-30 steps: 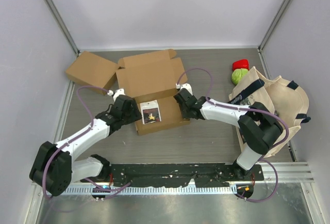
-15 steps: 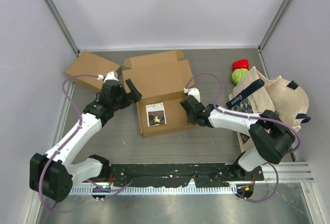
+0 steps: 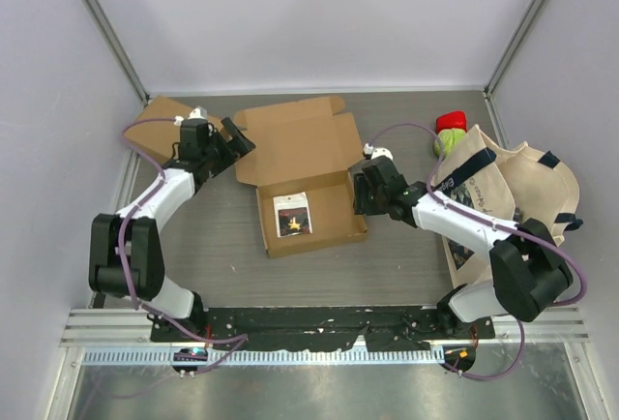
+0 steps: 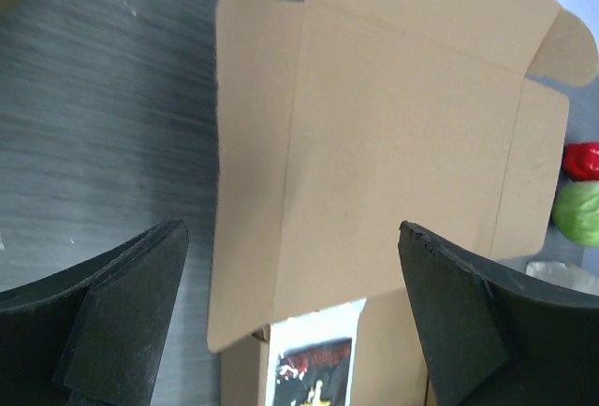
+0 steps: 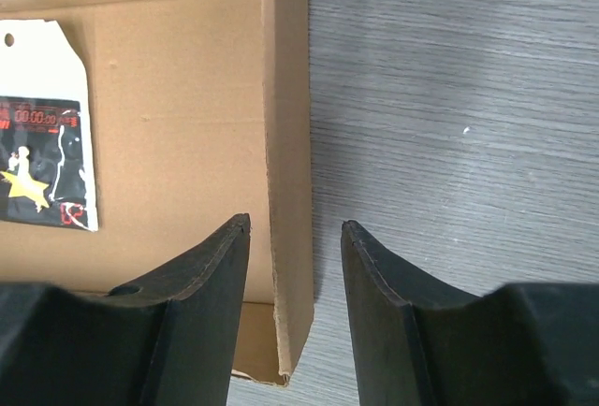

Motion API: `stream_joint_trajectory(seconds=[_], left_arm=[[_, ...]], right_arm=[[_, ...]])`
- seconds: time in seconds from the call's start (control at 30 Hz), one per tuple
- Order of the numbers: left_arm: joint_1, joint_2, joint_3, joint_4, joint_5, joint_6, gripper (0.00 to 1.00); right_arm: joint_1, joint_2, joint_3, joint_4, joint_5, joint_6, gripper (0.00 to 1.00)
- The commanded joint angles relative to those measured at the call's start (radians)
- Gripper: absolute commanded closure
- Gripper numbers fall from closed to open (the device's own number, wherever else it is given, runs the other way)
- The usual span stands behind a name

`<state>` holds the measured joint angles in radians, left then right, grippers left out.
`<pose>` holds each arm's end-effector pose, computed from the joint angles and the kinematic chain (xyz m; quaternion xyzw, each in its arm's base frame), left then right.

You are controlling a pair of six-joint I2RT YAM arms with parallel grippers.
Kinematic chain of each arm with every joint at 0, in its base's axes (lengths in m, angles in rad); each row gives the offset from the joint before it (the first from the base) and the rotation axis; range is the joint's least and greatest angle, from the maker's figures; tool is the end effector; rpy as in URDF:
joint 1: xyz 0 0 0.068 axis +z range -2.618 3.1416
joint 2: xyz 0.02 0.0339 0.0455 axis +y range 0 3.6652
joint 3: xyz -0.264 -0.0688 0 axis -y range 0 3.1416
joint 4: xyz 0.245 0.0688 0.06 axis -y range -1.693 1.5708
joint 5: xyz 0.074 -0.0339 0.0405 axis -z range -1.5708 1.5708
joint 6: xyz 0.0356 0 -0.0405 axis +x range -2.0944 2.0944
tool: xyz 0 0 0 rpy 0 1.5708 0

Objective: Fold the paper box

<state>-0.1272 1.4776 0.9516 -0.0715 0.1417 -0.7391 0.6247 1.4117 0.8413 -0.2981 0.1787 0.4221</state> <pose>0.3245 -0.0466 0.2438 -0.2340 0.8507 -0.2526 0.3971 0.2367 0.1628 0.2091 -0.0640 0.9335 0.0987 0.3386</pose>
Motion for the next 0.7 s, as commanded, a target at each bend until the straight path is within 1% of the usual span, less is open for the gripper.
stream_joint_trajectory(seconds=[0.0, 0.1, 0.13, 0.17, 0.2, 0.23, 0.27, 0.3, 0.33, 0.37, 0.43, 0.5, 0.57, 0.6, 0.63, 0.67], left_arm=[[0.034, 0.071, 0.104, 0.087, 0.016, 0.047, 0.02], [0.07, 0.131, 0.151, 0.053, 0.048, 0.067, 0.05], [0.08, 0.147, 0.16, 0.067, 0.07, 0.07, 0.05], [0.087, 0.17, 0.168, 0.12, 0.164, 0.069, 0.06], [0.106, 0.226, 0.183, 0.146, 0.211, 0.066, 0.09], [0.113, 0.257, 0.225, 0.147, 0.266, 0.057, 0.15], [0.119, 0.277, 0.233, 0.162, 0.303, 0.047, 0.18], [0.12, 0.292, 0.237, 0.186, 0.318, 0.043, 0.19], [0.12, 0.317, 0.246, 0.188, 0.318, 0.037, 0.24], [0.12, 0.328, 0.248, 0.194, 0.318, 0.03, 0.26], [0.12, 0.343, 0.248, 0.243, 0.341, 0.015, 0.3], [0.12, 0.362, 0.257, 0.263, 0.354, 0.004, 0.3], [0.12, 0.381, 0.276, 0.269, 0.364, -0.003, 0.39], [0.12, 0.383, 0.277, 0.301, 0.378, -0.012, 0.44], [0.12, 0.38, 0.273, 0.321, 0.407, -0.02, 0.54], [0.12, 0.368, 0.265, 0.344, 0.417, -0.028, 0.59]], right_arm=[[-0.039, -0.048, 0.033, 0.022, -0.114, -0.026, 0.51], [-0.104, -0.065, 0.044, 0.03, -0.166, -0.025, 0.51], [-0.121, -0.068, 0.051, 0.033, -0.227, -0.019, 0.5], [-0.149, -0.068, 0.058, 0.039, -0.243, -0.02, 0.5], [-0.161, -0.066, 0.064, 0.042, -0.26, -0.019, 0.5], [-0.174, -0.056, 0.082, 0.045, -0.283, -0.019, 0.5], [-0.184, -0.05, 0.093, 0.045, -0.292, -0.02, 0.5], [-0.198, -0.043, 0.105, 0.043, -0.297, -0.02, 0.5], [-0.206, -0.039, 0.125, 0.042, -0.303, -0.022, 0.5], [-0.212, -0.028, 0.136, 0.037, -0.315, -0.028, 0.5], [-0.227, -0.02, 0.168, 0.031, -0.324, -0.034, 0.5], [-0.233, -0.011, 0.186, 0.024, -0.329, -0.037, 0.5], [-0.241, -0.005, 0.205, 0.022, -0.335, -0.034, 0.5], [-0.244, 0.003, 0.209, 0.022, -0.344, -0.026, 0.5], [-0.249, 0.004, 0.22, 0.024, -0.347, -0.022, 0.5], [-0.253, 0.009, 0.226, 0.025, -0.35, -0.013, 0.5]])
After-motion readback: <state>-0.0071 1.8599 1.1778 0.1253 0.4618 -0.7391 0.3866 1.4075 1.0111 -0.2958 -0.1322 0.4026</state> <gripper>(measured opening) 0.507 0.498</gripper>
